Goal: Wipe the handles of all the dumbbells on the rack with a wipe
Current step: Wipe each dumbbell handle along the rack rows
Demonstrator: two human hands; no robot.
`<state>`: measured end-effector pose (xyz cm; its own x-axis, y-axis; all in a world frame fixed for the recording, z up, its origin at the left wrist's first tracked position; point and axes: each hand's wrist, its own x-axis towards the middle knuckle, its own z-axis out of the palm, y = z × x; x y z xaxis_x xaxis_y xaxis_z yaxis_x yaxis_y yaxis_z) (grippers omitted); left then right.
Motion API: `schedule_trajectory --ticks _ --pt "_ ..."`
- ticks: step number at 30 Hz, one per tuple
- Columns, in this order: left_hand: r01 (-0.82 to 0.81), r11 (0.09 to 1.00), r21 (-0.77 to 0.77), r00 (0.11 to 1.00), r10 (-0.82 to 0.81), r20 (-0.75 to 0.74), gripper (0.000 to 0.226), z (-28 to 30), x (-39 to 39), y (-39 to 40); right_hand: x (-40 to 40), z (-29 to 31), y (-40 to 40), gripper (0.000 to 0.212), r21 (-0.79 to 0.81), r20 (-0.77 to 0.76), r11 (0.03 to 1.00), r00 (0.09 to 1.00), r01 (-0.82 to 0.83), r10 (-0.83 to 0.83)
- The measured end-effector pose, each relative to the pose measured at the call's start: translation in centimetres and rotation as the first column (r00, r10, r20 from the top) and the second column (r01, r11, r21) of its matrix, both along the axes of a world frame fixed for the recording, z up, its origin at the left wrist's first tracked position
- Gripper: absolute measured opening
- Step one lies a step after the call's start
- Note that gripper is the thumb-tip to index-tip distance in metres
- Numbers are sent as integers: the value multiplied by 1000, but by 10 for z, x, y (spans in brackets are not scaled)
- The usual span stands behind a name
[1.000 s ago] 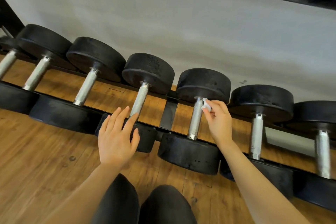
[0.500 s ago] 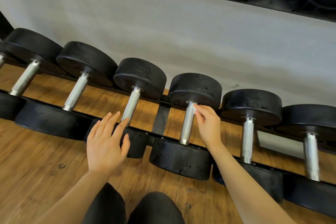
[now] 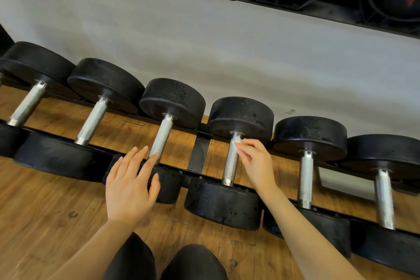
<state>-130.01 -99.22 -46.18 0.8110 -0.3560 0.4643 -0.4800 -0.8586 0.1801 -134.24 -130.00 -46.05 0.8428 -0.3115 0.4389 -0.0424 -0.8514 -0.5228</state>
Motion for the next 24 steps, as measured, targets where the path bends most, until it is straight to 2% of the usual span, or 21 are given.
schedule_trajectory --ticks 2,7,12,17,24 --pt "4 1000 -5 1000 -4 4 49 0 0 0 0 3 -2 22 -52 -2 999 1000 -10 10" --pt "11 1000 -2 1000 -11 15 49 0 1 0 10 5 2 24 36 33 995 995 94 -95" --pt "12 1000 -15 1000 -11 23 48 -1 2 -1 1 -2 -4 26 57 67 997 996 47 -51" --pt "15 999 -32 999 -14 47 47 -1 2 -2 8 1 -3 27 229 89 971 991 75 -98" --pt "9 999 -47 998 -6 59 47 0 0 -3 -2 -8 -3 28 299 39 953 998 41 -55"
